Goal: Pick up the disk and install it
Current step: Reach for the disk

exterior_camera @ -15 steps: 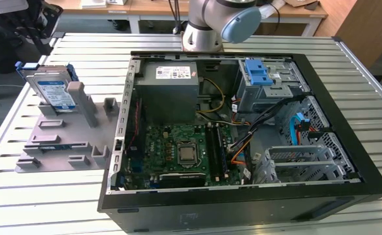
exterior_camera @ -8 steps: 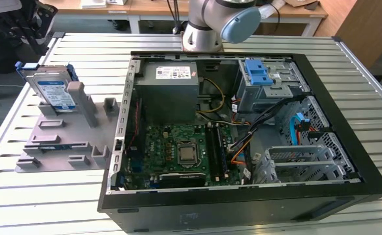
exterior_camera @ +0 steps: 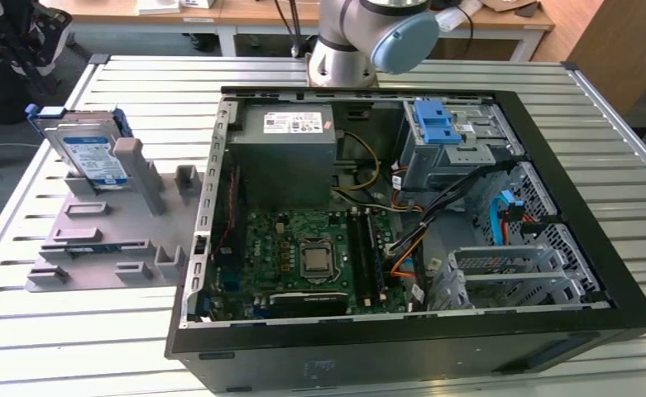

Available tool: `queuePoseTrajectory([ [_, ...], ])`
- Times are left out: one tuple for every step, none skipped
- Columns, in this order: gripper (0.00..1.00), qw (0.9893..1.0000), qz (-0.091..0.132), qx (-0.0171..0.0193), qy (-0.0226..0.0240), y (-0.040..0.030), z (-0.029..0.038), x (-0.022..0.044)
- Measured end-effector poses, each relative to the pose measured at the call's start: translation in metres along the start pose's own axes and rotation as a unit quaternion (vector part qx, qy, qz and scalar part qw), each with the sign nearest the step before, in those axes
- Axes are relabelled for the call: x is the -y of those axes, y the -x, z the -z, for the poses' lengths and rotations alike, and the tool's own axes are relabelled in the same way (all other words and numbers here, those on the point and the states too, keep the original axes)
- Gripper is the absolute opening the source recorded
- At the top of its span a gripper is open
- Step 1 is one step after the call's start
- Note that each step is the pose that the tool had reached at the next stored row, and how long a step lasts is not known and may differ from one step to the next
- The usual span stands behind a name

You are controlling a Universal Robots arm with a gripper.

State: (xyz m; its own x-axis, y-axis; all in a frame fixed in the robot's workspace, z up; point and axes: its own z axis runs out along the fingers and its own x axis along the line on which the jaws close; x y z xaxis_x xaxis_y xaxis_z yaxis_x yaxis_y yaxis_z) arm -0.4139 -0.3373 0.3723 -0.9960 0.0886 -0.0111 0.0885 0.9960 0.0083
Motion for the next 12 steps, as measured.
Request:
queuePoseTrajectory([
  [0.11,1.0,0.0,0.0,0.0,-0.0011,0.0,0.0],
  [0.11,1.0,0.0,-0.0001,0.0,-0.002,-0.0001,0.0],
  [0.11,1.0,0.0,-0.0001,0.0,-0.0031,-0.0001,0.0],
  [0.11,1.0,0.0,-0.0001,0.0,-0.0041,-0.0002,0.0001],
  [0.11,1.0,0.0,-0.0001,0.0,-0.005,-0.0003,0.0001],
  [0.11,1.0,0.0,-0.0001,0.0,-0.006,-0.0004,0.0002],
  [0.11,1.0,0.0,-0.0001,0.0,-0.007,-0.0005,0.0002],
  [0.11,1.0,0.0,0.0,0.0,-0.0079,-0.0006,0.0003],
  [0.11,1.0,0.0,-0.0001,0.0,-0.0116,-0.0009,0.0005],
  [0.11,1.0,0.0,0.0,0.0,-0.0125,-0.001,0.0006],
  [0.11,1.0,0.0,0.0,0.0,-0.0132,-0.0011,0.0007],
  [0.11,1.0,0.0,-0.0001,0.0,-0.014,-0.0011,0.0007],
])
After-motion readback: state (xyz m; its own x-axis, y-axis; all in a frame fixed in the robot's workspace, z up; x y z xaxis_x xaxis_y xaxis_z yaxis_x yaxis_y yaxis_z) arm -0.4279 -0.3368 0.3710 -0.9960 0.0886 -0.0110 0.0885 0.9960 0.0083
